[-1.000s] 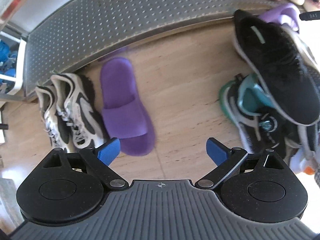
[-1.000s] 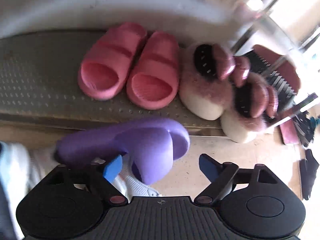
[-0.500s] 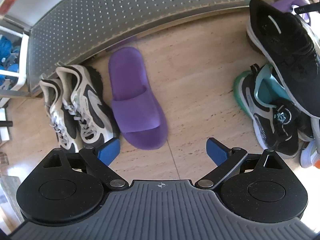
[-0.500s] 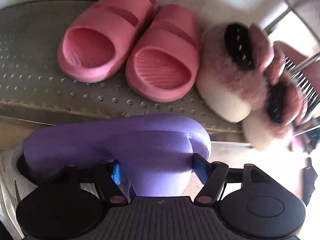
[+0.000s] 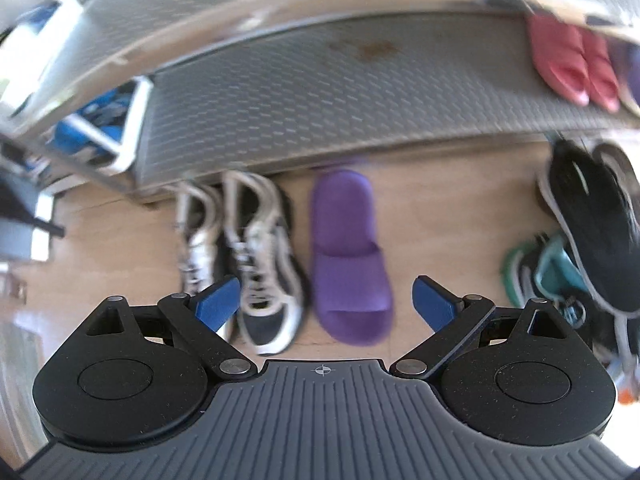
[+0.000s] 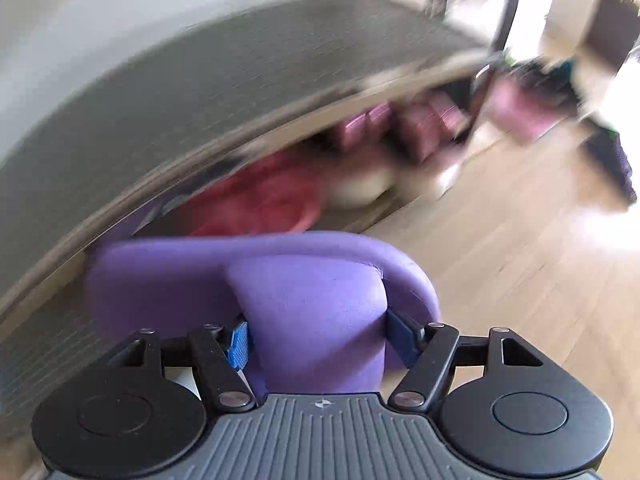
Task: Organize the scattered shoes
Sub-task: 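Set the purple slide beside its mate, open right gripper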
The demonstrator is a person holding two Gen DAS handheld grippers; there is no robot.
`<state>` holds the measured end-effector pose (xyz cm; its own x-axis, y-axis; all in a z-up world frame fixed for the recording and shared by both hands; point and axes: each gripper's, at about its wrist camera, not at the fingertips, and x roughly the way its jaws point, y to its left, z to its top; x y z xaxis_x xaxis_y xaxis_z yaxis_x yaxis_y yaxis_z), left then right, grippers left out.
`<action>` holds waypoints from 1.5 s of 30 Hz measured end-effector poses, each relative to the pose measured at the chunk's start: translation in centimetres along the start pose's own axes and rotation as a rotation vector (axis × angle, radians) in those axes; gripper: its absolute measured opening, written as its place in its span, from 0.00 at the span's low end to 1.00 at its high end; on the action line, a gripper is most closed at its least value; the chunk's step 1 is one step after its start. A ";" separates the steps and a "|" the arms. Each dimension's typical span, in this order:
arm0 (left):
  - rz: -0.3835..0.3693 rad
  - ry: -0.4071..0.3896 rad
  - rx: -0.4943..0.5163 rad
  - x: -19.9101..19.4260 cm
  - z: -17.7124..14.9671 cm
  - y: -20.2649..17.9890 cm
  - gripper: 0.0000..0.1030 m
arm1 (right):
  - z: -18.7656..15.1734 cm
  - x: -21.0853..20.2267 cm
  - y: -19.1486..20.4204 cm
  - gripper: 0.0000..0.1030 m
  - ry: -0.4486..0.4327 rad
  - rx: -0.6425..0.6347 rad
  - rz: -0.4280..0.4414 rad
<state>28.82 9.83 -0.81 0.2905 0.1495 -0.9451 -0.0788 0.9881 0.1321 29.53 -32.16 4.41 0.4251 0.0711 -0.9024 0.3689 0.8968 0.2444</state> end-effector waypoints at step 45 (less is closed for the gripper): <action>-0.083 0.010 -0.081 -0.5 0.6 5.5 0.94 | -29.4 23.2 21.7 0.98 0.192 -1.537 -0.183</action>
<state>28.77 15.18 0.59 0.2902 0.0661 -0.9547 -0.1320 0.9908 0.0285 23.10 1.80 -21.71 0.3181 -0.1396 -0.9377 -0.8179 0.4599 -0.3459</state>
